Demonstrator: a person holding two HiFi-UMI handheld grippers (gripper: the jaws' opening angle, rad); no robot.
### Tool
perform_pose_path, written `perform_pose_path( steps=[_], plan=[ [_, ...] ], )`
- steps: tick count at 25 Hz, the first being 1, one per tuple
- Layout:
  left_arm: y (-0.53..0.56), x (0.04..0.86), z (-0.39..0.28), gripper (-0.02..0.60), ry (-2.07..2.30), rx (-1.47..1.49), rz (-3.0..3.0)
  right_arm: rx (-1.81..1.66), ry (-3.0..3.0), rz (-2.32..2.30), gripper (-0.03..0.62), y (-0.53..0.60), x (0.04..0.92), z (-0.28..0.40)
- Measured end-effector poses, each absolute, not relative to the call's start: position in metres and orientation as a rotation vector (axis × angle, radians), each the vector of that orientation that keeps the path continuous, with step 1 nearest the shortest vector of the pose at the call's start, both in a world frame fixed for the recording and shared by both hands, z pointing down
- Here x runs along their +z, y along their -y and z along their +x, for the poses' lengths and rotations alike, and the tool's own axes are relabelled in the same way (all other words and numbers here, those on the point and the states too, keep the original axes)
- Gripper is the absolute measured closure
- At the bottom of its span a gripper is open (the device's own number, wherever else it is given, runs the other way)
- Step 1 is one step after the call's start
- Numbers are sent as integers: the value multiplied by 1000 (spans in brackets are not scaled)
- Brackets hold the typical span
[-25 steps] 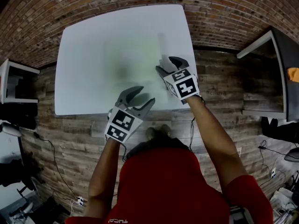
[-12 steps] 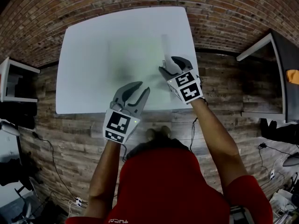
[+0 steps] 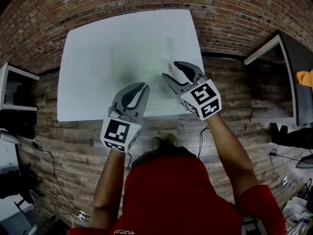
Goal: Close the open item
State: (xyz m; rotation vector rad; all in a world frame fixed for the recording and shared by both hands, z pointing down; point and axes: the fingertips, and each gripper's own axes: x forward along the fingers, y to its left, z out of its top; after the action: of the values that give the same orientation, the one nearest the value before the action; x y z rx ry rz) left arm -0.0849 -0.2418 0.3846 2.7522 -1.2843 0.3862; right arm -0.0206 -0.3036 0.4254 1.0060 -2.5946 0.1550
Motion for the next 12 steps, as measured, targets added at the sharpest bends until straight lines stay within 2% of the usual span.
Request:
perform_pose_path(
  steps=[6,12],
  plan=[
    [238,349,-85,555,1315,216,2783,95,2705,1011,497,282,383,-26],
    [229,318,-82,565,1306,101,2830,34,2852,931,542,254,346,-39]
  ],
)
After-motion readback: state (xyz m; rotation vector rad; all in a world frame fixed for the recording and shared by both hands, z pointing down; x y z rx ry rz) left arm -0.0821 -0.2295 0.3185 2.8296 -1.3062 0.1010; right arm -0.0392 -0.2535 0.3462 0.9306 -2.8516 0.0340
